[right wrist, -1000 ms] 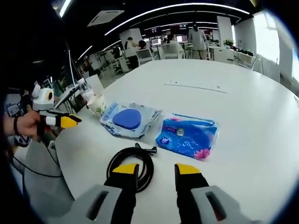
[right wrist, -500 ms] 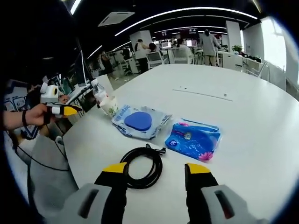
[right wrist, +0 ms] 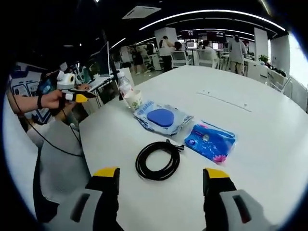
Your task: Arrange the tabletop items into an orderly group along one side of the table until the central work area is clear of visible clutter.
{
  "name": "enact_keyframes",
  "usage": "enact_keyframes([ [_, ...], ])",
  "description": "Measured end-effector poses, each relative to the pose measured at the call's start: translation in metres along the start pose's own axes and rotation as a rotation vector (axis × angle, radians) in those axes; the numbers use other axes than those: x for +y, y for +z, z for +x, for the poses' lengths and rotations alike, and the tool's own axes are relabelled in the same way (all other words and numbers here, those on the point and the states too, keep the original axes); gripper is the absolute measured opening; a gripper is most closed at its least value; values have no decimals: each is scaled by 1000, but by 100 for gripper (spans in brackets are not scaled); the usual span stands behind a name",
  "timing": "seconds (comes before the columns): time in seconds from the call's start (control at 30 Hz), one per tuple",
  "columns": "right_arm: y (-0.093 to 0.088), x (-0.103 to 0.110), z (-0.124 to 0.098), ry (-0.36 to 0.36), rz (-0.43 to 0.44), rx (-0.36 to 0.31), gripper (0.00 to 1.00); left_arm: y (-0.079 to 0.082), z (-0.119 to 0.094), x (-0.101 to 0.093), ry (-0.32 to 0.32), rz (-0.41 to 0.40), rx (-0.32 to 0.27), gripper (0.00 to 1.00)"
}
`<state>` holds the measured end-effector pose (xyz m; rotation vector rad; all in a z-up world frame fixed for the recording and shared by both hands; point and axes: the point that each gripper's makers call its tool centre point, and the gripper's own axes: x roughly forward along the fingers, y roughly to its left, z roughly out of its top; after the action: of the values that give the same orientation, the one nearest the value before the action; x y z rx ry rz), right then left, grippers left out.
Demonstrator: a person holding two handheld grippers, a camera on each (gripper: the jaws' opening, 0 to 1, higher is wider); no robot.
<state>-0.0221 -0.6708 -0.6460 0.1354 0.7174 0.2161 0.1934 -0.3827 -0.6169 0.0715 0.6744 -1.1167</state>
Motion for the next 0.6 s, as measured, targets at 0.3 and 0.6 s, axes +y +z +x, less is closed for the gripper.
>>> enact_keyframes([
  [0.3, 0, 13, 0, 58, -56, 11, 82, -4, -13, -4, -21, 31, -11, 69],
  [0.6, -9, 20, 3, 83, -60, 36, 84, -11, -11, -6, -25, 34, 2, 71],
])
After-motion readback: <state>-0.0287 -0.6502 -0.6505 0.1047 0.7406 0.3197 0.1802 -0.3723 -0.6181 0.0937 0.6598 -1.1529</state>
